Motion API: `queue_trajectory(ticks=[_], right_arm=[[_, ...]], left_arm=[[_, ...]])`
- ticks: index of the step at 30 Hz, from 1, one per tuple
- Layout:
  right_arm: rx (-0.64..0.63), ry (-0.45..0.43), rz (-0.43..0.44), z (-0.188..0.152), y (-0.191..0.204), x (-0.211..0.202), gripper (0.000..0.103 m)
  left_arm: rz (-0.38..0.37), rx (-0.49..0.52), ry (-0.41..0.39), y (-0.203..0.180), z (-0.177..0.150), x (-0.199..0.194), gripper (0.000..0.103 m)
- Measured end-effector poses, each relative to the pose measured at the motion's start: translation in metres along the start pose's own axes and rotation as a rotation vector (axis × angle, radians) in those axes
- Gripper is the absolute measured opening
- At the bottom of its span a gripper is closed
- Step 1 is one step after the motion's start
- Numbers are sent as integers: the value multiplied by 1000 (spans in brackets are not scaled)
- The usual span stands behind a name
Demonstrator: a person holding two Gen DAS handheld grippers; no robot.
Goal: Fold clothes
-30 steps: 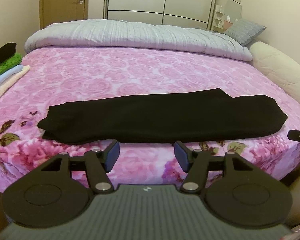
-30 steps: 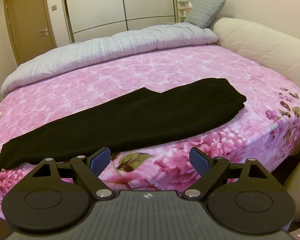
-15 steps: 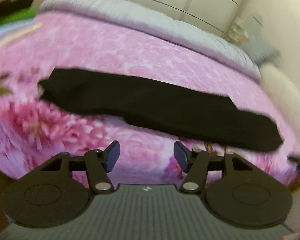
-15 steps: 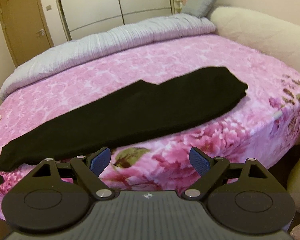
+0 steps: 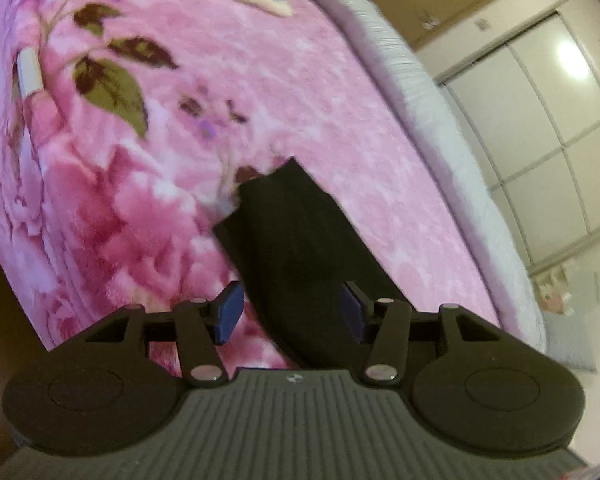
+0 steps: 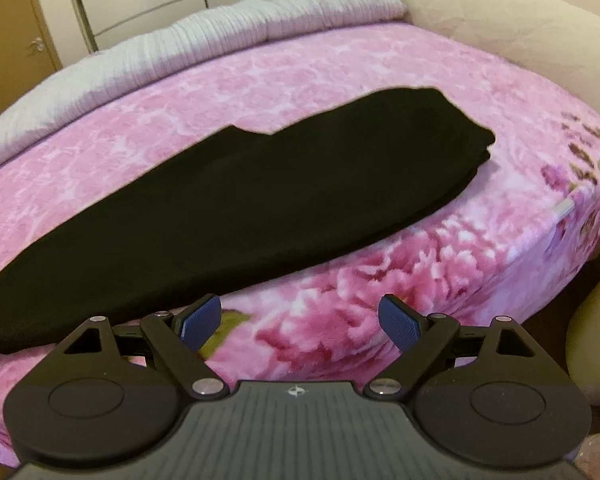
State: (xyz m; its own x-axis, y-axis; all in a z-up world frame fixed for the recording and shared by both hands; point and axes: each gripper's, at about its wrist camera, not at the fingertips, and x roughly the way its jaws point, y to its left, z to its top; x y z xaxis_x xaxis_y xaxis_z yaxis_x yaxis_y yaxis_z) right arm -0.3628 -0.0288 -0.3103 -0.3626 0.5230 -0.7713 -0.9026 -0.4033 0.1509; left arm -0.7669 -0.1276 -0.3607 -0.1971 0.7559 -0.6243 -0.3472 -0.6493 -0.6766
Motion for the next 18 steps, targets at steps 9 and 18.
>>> queue_trajectory(ticks=[9, 18], right_arm=[[16, 49, -30, 16, 3, 41, 88], [58, 6, -22, 39, -18, 59, 87]], left_arm=[[23, 15, -100, -5, -5, 27, 41], [51, 311, -129, -47, -2, 29, 8]])
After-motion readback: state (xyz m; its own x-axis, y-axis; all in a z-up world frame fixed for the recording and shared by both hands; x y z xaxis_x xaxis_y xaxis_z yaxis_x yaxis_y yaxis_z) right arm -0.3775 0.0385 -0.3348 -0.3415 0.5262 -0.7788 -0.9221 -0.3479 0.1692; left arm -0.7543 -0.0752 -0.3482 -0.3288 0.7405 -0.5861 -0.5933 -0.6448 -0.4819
